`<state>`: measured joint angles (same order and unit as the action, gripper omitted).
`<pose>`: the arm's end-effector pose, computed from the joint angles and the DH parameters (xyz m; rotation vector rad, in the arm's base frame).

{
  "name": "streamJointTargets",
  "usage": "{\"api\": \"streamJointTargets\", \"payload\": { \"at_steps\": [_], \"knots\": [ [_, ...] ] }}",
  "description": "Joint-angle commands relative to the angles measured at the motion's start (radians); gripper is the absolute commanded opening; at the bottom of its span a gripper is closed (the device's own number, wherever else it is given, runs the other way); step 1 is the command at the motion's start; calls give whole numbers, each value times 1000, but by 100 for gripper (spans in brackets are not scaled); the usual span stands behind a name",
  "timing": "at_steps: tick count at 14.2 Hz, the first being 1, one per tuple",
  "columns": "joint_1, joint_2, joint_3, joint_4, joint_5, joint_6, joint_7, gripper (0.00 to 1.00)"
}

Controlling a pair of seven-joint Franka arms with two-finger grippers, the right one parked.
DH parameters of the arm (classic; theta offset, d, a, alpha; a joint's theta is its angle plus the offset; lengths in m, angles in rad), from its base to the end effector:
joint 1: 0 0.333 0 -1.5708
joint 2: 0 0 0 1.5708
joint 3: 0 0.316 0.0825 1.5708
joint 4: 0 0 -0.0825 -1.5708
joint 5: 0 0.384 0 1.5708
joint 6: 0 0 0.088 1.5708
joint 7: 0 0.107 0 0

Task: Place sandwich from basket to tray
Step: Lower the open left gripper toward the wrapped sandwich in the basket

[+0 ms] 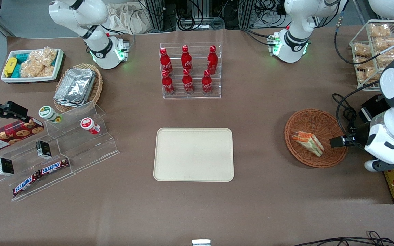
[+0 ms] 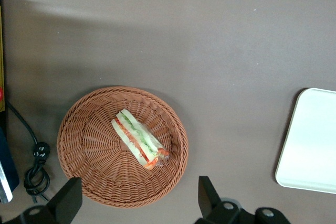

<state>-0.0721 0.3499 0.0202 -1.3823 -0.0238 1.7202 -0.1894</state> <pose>0.6637 -0.0387 0.5133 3.1188 0.2187 -0.0216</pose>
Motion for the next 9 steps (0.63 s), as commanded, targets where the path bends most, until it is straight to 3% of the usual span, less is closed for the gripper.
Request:
{"api": "streamJointTargets", "payload": {
  "at_steps": [1, 5, 9],
  "knots": [
    [6, 3, -6, 12, -1, -14, 13, 99],
    [9, 4, -5, 3, -1, -28, 11, 99],
    [15, 0, 3, -102, 16, -50, 7, 99]
  ]
}}
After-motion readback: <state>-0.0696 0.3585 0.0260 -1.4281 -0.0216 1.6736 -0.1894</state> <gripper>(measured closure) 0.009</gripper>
